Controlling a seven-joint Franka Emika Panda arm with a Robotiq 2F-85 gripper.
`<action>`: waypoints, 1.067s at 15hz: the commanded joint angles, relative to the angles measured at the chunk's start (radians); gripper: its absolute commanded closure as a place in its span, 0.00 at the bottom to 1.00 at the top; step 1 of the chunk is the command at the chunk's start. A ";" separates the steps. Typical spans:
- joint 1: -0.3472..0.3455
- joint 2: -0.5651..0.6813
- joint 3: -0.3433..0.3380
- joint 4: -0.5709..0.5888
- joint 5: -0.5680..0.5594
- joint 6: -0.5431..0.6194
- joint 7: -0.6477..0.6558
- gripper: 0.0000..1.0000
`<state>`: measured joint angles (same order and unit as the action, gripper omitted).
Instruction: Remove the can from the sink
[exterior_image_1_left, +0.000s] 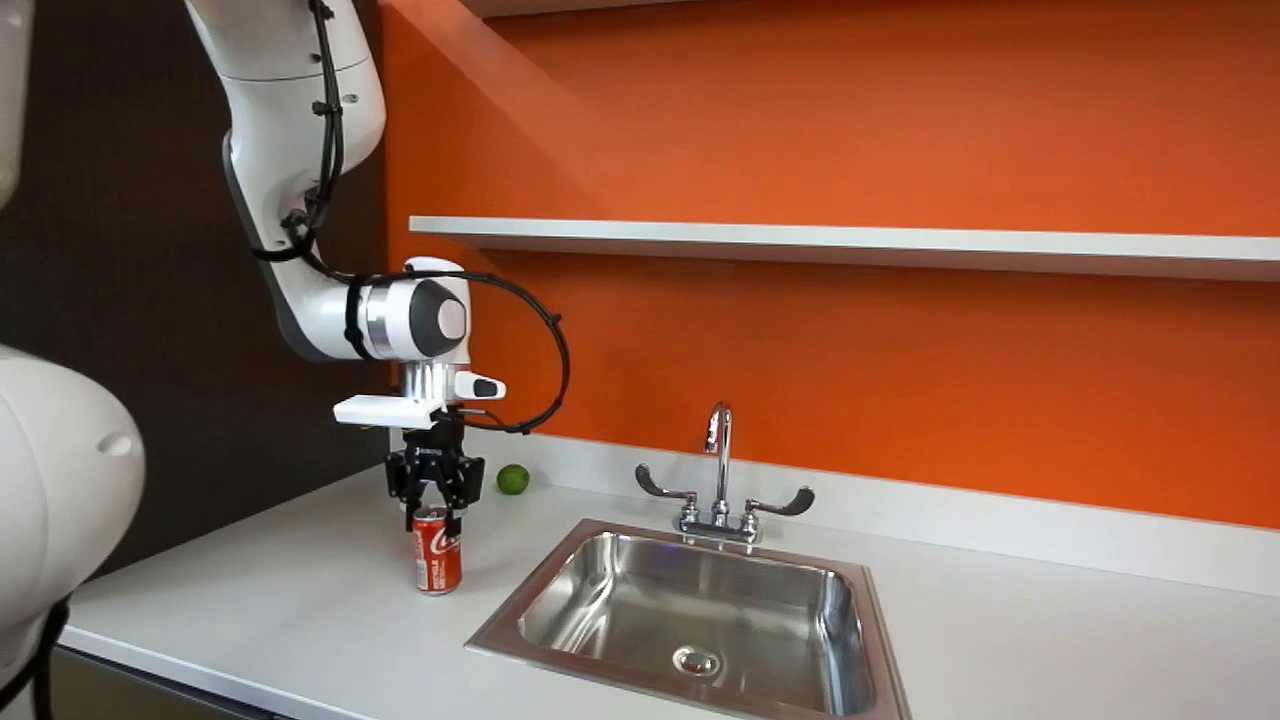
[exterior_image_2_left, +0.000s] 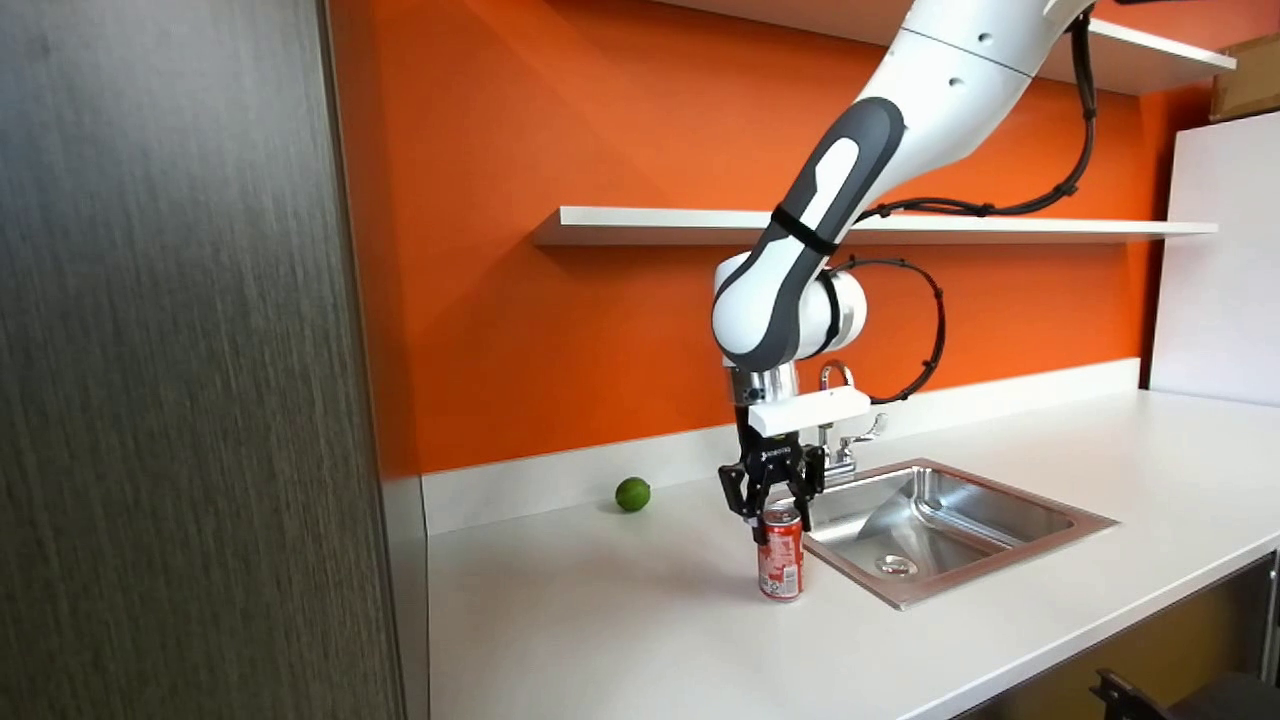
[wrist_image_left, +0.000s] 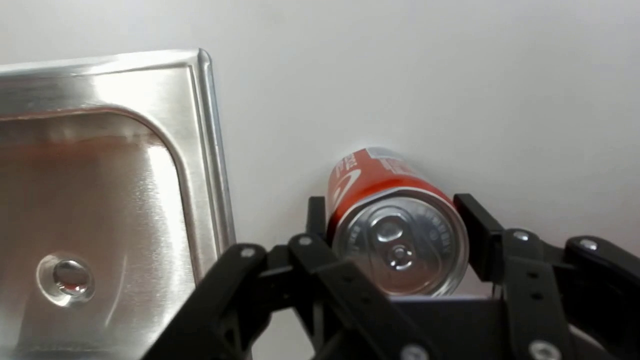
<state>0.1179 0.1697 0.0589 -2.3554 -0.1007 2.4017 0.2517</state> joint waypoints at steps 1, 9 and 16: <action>0.002 0.001 0.005 0.013 0.020 0.001 0.005 0.04; -0.001 -0.111 0.005 -0.053 0.049 0.000 0.025 0.00; -0.040 -0.283 -0.018 -0.187 0.136 0.024 0.018 0.00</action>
<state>0.1086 -0.0095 0.0498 -2.4560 -0.0080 2.4040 0.2631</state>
